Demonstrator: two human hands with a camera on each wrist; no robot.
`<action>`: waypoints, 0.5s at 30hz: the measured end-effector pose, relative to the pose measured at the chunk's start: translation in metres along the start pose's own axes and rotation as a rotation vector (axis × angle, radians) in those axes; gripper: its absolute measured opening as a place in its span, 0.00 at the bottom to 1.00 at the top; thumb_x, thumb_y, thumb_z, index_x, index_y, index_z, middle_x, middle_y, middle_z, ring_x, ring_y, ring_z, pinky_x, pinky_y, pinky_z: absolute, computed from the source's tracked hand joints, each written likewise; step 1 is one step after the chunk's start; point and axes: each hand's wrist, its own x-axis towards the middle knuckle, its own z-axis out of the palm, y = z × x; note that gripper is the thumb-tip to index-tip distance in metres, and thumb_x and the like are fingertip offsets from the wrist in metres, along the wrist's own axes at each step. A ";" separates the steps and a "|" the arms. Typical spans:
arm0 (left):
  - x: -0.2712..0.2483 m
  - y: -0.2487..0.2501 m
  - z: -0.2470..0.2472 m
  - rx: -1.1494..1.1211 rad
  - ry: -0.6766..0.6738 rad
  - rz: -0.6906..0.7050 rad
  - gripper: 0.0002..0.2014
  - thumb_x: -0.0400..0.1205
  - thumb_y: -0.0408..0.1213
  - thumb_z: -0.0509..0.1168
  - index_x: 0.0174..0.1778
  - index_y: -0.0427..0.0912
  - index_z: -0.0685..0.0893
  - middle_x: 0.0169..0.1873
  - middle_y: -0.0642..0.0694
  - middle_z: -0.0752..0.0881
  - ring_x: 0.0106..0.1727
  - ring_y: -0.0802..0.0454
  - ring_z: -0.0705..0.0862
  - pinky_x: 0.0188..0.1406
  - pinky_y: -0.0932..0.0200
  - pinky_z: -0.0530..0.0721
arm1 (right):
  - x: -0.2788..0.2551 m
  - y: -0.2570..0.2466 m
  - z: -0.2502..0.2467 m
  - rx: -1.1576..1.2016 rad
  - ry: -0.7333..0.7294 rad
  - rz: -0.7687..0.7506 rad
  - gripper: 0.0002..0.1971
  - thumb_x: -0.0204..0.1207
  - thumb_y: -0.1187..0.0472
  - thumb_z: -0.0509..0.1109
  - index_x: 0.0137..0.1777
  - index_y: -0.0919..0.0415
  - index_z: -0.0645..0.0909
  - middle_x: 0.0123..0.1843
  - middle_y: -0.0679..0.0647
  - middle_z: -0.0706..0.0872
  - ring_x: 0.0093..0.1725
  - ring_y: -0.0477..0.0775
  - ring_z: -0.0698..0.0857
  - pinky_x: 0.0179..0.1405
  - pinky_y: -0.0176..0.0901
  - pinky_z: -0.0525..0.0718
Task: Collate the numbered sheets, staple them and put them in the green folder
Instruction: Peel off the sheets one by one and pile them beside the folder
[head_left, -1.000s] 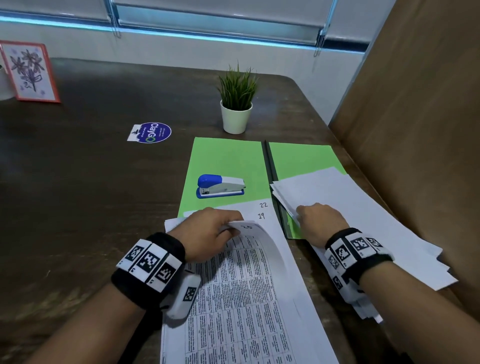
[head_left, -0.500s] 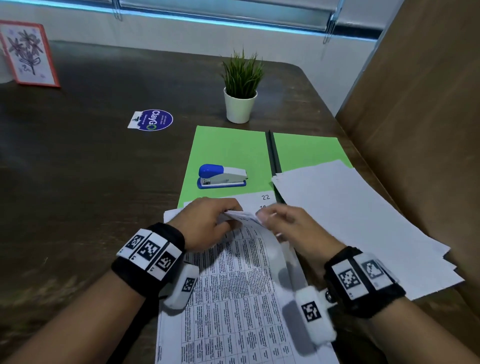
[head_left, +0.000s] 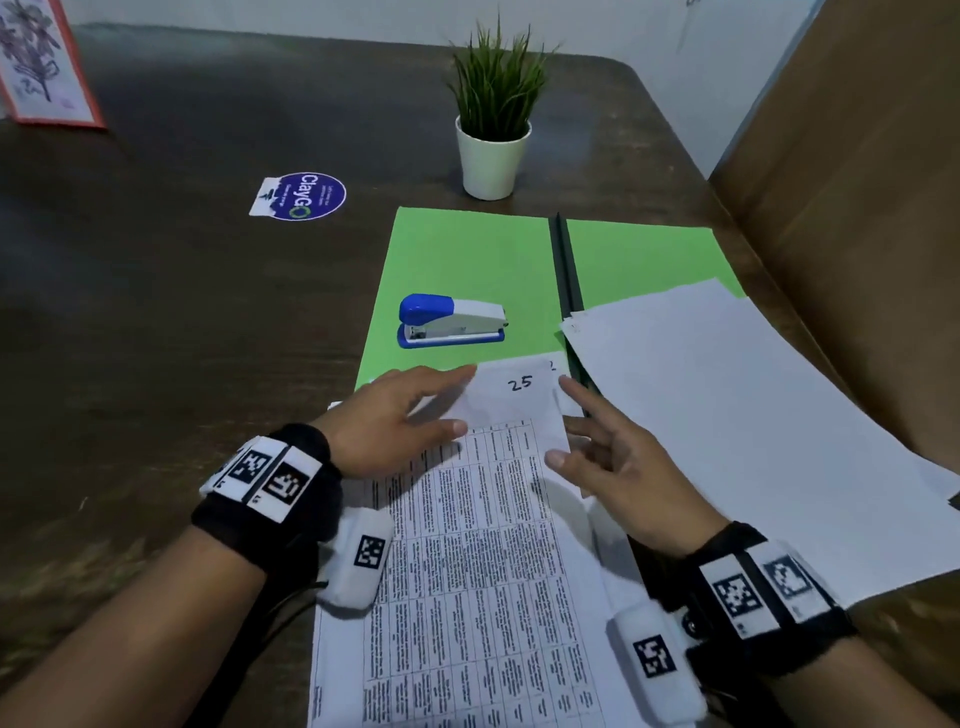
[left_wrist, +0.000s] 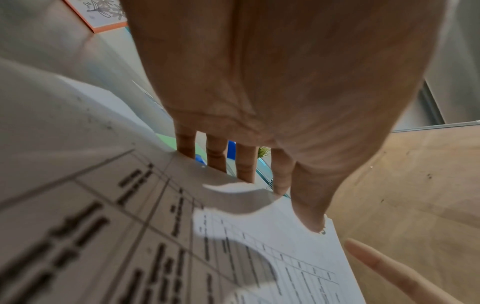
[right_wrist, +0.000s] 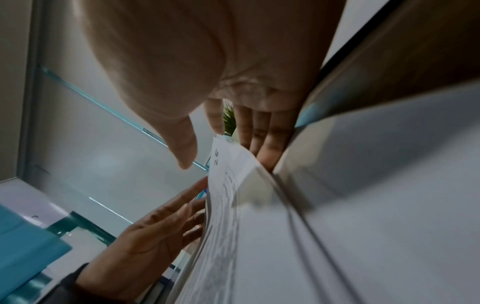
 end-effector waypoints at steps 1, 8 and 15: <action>0.000 0.001 0.000 -0.005 -0.002 0.008 0.31 0.85 0.51 0.65 0.83 0.65 0.62 0.80 0.63 0.69 0.80 0.61 0.67 0.80 0.53 0.67 | 0.003 0.000 0.001 -0.005 -0.002 -0.004 0.36 0.75 0.60 0.76 0.80 0.37 0.67 0.62 0.46 0.89 0.62 0.46 0.86 0.62 0.43 0.80; -0.001 -0.002 0.005 -0.175 0.090 0.028 0.22 0.82 0.44 0.72 0.72 0.66 0.81 0.74 0.64 0.78 0.75 0.67 0.74 0.79 0.57 0.70 | 0.010 -0.002 0.005 -0.039 -0.005 -0.036 0.36 0.75 0.60 0.77 0.80 0.38 0.68 0.64 0.47 0.88 0.59 0.49 0.88 0.68 0.51 0.83; 0.003 -0.004 0.008 -0.386 0.140 0.034 0.13 0.66 0.54 0.77 0.43 0.55 0.96 0.63 0.61 0.87 0.64 0.60 0.85 0.69 0.44 0.83 | 0.005 -0.006 0.001 0.045 -0.036 -0.063 0.21 0.66 0.53 0.76 0.61 0.53 0.87 0.38 0.40 0.90 0.35 0.38 0.83 0.40 0.28 0.79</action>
